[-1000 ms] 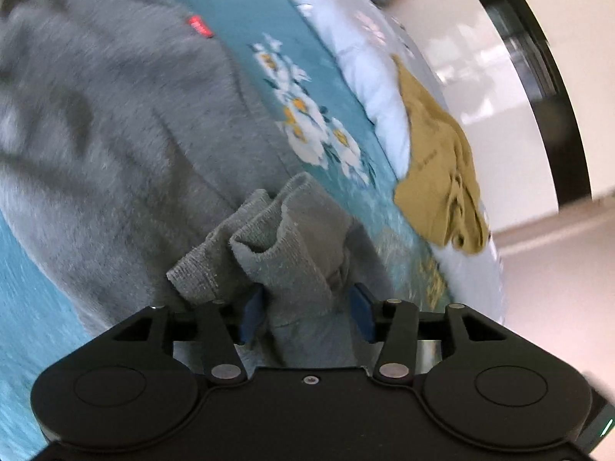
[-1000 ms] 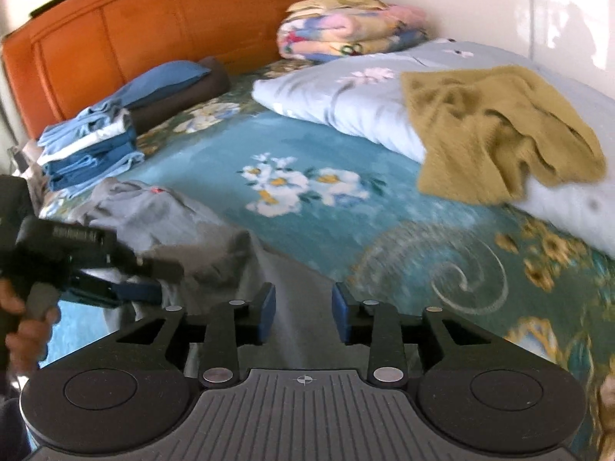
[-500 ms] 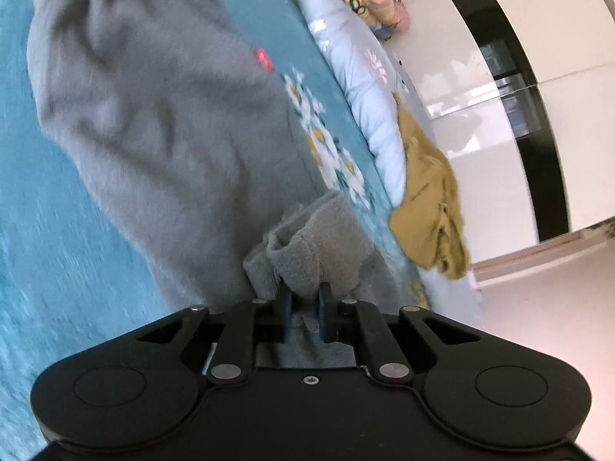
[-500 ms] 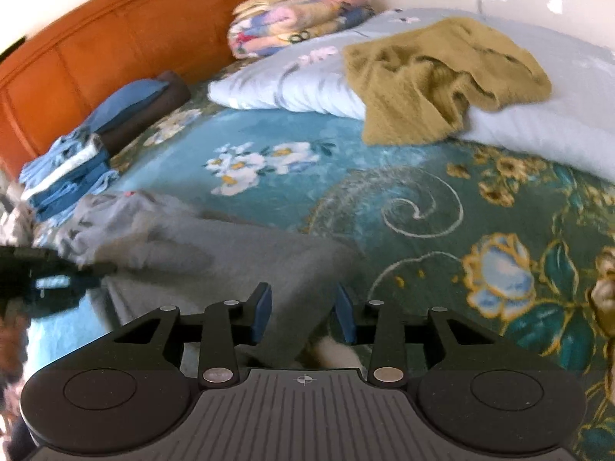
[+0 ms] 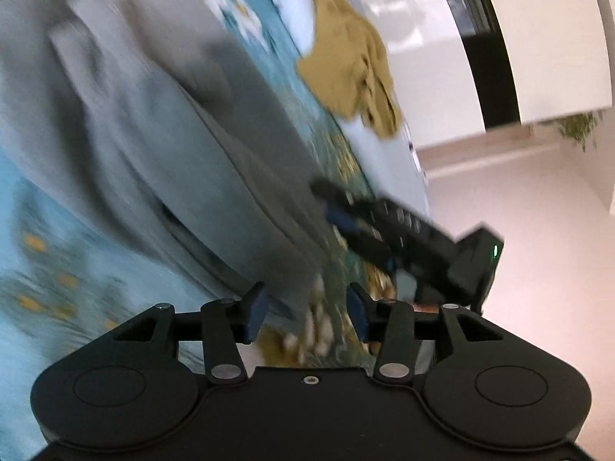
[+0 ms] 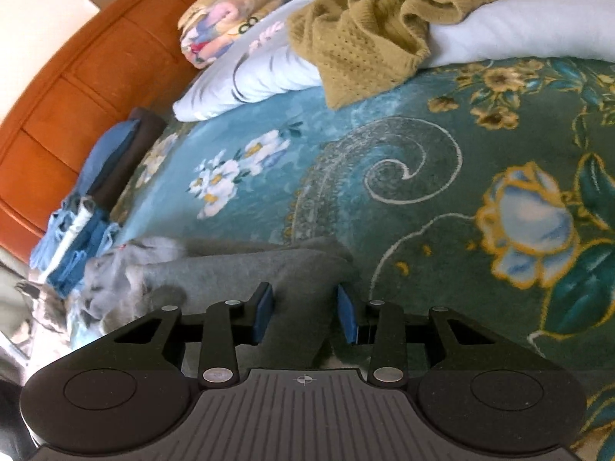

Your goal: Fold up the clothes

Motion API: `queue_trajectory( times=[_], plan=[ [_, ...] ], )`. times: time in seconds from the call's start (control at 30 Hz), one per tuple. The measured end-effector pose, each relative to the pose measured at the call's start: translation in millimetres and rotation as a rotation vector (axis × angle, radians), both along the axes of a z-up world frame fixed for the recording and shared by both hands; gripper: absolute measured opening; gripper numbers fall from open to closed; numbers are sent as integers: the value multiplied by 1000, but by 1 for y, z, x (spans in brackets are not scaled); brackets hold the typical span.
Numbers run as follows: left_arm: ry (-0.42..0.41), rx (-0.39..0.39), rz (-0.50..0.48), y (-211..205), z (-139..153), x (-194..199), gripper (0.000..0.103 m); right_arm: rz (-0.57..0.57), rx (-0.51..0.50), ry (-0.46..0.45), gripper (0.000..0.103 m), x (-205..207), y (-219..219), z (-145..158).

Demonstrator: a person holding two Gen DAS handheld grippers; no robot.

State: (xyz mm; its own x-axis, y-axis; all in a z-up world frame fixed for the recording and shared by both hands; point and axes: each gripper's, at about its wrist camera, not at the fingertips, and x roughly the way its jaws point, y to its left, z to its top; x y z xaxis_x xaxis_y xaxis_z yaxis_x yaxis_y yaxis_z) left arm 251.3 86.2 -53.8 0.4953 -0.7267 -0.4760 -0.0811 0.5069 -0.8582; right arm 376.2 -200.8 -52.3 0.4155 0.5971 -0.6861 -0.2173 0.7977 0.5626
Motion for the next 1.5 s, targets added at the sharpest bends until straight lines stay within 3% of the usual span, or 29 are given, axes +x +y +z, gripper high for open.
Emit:
queue_trajectory(
  times=[0.2,0.23,0.3,0.33,0.53,0.7,1.23,1.5],
  plan=[
    [31,10,27,-23,-6,0,38,9,3,2,33,0,1,1],
    [36,11,32,-24,-6,0,34,12,8,4,33,0,0,1],
    [43,37,41,-27,-7,2,8,7,21,19,32,2,-1,-2],
    [42,45,45,-27,-7,2,2,2,28,28,30,4,-2,-4],
    [-25,97,23,-28,4,-6,0,-38,94,73,9,12,-6,-13],
    [-100,127,-23,-29,22,-11,0,-36,100,34,9,19,0,-2],
    [-17,177,-66,-28,-6,-25,0,-82,25,95,9,27,10,-18],
    [-67,157,-59,-27,4,-28,0,-78,11,98,13,22,8,-11]
  ],
)
